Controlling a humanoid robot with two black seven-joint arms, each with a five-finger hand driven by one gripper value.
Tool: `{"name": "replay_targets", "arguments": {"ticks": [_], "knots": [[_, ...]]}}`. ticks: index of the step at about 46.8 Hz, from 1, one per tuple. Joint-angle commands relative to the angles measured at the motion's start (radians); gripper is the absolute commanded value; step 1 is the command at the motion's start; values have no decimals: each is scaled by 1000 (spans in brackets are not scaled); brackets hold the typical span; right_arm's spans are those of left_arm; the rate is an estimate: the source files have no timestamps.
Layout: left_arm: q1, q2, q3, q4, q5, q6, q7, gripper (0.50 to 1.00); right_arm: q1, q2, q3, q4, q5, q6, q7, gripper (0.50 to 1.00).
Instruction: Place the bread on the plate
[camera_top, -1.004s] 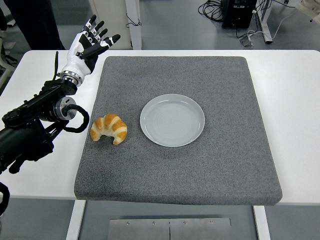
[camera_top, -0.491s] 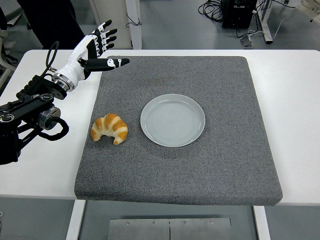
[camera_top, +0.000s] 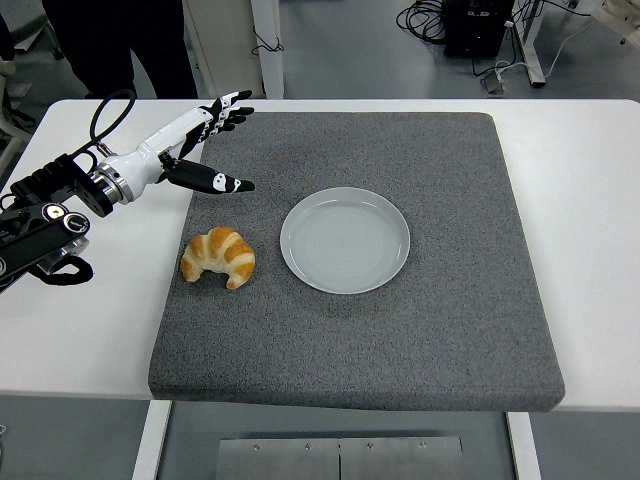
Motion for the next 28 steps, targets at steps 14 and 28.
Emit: {"name": "replay_targets", "arguments": {"ticks": [14,28], "knots": [[4,95,30,-89,214,0,24,968,0,0,0,0,0,-1,0,1000],[-15,164,100,-126,297,-41,21,968,0,0,0,0,0,-1,0,1000]]}}
